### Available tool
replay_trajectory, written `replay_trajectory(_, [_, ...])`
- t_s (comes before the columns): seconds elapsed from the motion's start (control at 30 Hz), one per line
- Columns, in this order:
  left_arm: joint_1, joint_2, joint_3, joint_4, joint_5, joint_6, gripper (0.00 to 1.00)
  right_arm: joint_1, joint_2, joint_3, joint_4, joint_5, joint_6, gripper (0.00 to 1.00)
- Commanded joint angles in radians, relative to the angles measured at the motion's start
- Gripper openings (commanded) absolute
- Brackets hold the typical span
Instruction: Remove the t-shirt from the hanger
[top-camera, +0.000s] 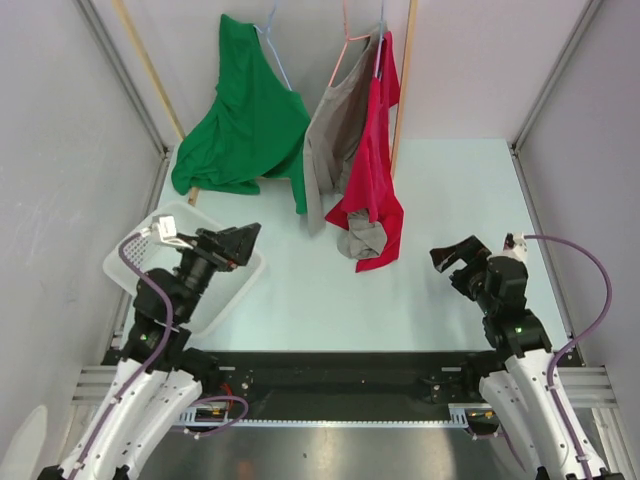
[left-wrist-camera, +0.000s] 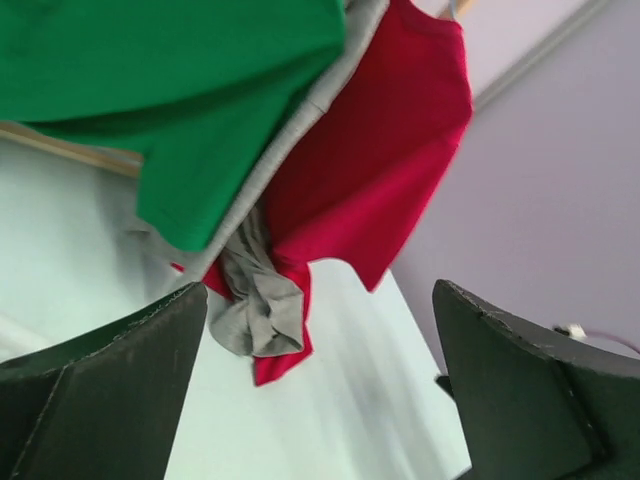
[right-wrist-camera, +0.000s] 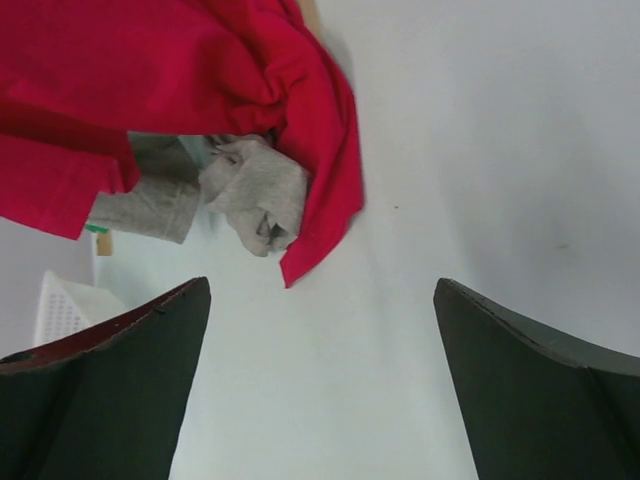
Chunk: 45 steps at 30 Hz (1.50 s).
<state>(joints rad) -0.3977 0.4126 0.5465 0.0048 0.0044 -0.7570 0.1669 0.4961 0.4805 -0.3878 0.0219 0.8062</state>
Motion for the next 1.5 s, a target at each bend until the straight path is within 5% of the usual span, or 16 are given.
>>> replay_trajectory(0.0, [0.007, 0.057, 0.185, -0.363, -0.123, 0.099, 1.0, 0.005, 0.001, 0.07, -0.123, 0.082, -0.061, 1.0])
replay_trajectory(0.13, [0.007, 0.063, 0.202, -0.251, 0.083, 0.186, 1.0, 0.002, 0.019, 0.13, -0.181, 0.064, -0.084, 1.0])
replay_trajectory(0.33, [0.007, 0.187, 0.289, -0.186, 0.071, 0.157, 1.0, -0.004, 0.159, 0.263, -0.409, 0.111, -0.058, 1.0])
replay_trajectory(0.53, [0.016, 0.478, 0.594, -0.215, 0.019, 0.232, 1.0, -0.006, 0.254, 0.383, -0.503, 0.113, -0.056, 1.0])
replay_trajectory(1.03, [0.125, 1.132, 1.191, -0.028, 0.127, 0.246, 0.96, -0.006, 0.056, 0.449, -0.422, -0.21, -0.219, 1.0])
replay_trajectory(1.3, [0.154, 1.466, 1.615, -0.083, 0.25, 0.153, 0.67, -0.004, 0.039, 0.532, -0.474, -0.175, -0.254, 0.99])
replay_trajectory(1.47, [0.154, 1.559, 1.708, -0.086, 0.211, 0.133, 0.62, -0.006, 0.03, 0.584, -0.474, -0.181, -0.249, 1.0])
